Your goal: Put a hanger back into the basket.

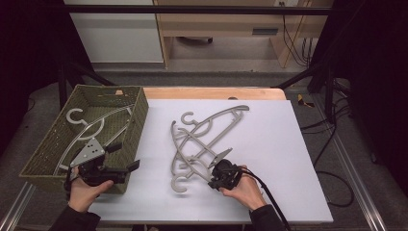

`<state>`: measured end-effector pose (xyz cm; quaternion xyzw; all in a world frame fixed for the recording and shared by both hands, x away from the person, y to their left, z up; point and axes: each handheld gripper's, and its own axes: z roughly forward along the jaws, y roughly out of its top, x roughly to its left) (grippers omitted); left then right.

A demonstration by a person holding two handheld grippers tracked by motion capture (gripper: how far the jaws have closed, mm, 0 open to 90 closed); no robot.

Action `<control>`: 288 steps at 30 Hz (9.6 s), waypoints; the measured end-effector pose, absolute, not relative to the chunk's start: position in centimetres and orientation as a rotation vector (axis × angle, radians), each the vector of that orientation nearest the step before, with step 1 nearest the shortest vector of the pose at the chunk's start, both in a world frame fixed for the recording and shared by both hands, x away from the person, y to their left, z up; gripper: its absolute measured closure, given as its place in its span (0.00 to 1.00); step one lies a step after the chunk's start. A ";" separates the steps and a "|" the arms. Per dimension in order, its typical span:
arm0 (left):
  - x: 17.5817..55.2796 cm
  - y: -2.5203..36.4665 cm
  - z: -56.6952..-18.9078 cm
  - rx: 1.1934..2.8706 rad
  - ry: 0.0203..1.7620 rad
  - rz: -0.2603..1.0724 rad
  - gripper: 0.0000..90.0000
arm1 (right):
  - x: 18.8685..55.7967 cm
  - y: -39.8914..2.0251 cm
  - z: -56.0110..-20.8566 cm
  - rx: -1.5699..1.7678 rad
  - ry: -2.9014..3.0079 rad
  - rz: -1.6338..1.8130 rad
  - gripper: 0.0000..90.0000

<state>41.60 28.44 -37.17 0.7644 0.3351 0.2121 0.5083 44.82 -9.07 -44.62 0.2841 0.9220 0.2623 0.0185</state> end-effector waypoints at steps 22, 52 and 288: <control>41.2 28.2 -36.8 1.856 0.777 0.530 0.10 | 44.1 -12.5 -40.4 0.851 2.802 1.017 0.91; 40.8 21.4 -37.8 2.237 0.477 0.539 0.06 | 42.9 -13.8 -38.3 0.592 2.973 1.123 0.91; 51.3 43.8 -37.8 2.219 1.509 0.609 0.72 | 41.1 -23.4 -39.7 1.084 2.053 1.393 0.06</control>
